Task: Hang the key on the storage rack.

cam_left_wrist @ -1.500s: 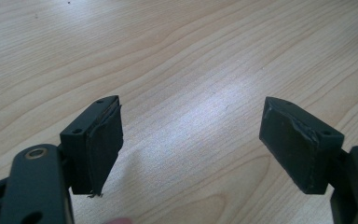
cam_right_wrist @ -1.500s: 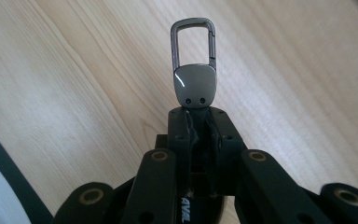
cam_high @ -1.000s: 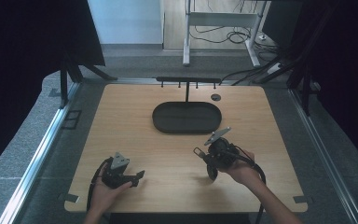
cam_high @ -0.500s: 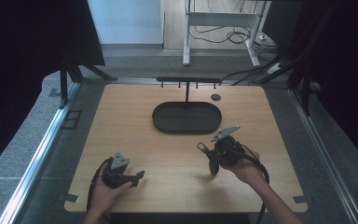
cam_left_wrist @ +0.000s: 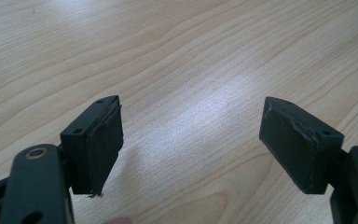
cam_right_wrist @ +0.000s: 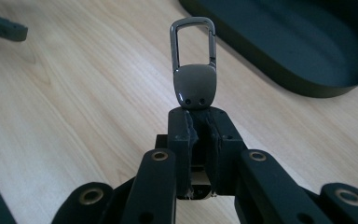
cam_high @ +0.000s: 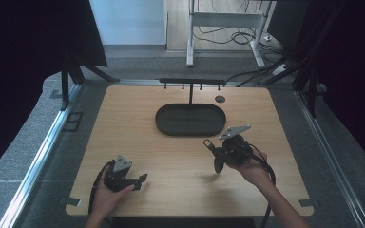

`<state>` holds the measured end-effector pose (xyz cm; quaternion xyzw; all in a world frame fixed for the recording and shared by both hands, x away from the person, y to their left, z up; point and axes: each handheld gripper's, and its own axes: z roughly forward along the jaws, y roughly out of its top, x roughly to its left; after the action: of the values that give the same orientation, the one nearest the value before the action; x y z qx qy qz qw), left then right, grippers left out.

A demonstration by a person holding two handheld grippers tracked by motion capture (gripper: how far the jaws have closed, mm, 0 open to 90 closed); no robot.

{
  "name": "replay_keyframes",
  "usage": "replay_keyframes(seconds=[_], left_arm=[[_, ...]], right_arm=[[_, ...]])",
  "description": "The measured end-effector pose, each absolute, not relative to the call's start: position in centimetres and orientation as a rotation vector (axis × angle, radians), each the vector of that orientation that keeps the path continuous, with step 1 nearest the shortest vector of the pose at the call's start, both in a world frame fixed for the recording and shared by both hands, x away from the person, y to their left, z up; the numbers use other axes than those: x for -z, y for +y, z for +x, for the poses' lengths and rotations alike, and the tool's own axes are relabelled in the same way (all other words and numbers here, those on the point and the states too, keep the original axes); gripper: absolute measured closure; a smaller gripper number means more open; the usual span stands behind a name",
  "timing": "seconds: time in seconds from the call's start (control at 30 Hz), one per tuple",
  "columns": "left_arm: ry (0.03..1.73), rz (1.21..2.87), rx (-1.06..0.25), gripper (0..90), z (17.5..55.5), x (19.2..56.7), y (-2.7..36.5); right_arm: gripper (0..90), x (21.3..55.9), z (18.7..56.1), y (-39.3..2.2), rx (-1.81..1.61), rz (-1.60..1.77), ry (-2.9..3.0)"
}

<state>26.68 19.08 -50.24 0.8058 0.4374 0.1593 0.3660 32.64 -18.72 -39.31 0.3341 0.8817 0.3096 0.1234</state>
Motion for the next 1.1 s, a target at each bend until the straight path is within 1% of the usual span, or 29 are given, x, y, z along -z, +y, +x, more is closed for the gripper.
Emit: replay_keyframes(seconds=[1.1], left_arm=[[1.125, 2.072, -0.407, 21.9, 26.7, 50.3, 19.2]], right_arm=[[81.1, 37.8, 36.1, -19.5, -1.007, 1.041, 2.428]])
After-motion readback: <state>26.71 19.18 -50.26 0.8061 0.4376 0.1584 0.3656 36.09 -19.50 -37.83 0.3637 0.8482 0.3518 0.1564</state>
